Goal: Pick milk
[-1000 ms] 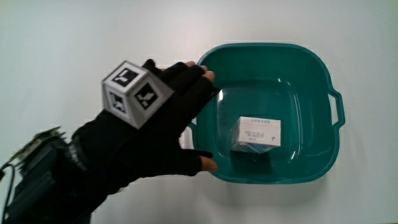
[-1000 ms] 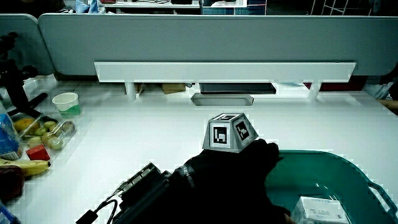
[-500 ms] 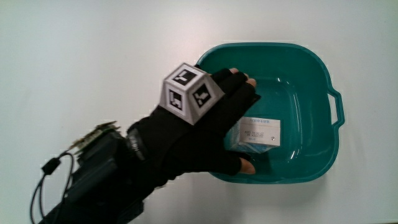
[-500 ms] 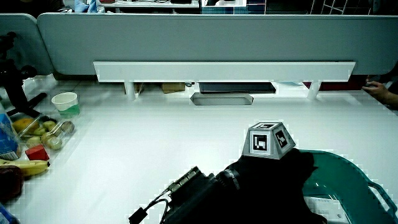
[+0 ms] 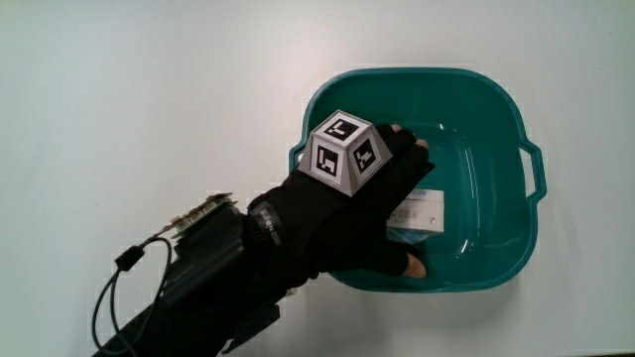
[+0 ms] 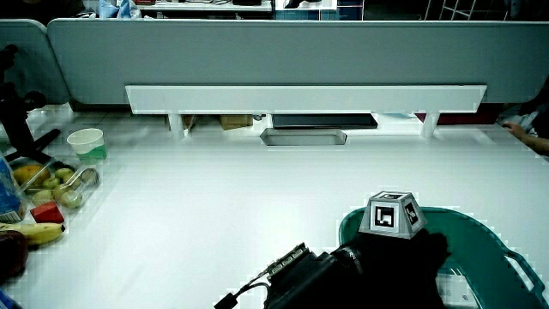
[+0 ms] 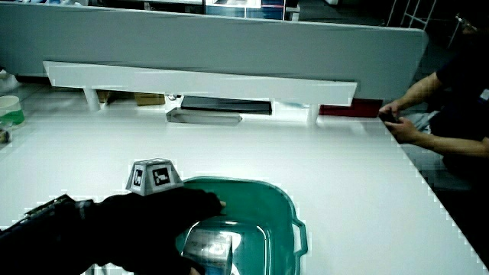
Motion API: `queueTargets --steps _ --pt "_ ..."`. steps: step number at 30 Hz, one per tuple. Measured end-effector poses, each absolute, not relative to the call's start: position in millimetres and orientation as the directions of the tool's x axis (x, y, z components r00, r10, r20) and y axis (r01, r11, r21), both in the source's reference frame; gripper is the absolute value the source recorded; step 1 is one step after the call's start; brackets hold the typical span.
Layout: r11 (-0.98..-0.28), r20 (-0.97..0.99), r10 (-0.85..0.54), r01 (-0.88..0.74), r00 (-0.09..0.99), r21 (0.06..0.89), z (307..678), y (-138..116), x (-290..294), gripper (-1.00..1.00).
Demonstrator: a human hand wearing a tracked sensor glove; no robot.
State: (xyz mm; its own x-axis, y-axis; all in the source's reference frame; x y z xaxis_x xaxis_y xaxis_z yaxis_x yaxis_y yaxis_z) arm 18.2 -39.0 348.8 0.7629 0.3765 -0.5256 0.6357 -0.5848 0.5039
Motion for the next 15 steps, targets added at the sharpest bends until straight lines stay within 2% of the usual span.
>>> queueTargets --steps 5,15 --pt "-0.583 -0.537 0.375 0.643 0.756 0.497 351.5 -38.7 19.7 0.00" --pt "-0.599 -0.554 0.396 0.664 0.732 0.448 347.7 -39.3 18.8 0.28"
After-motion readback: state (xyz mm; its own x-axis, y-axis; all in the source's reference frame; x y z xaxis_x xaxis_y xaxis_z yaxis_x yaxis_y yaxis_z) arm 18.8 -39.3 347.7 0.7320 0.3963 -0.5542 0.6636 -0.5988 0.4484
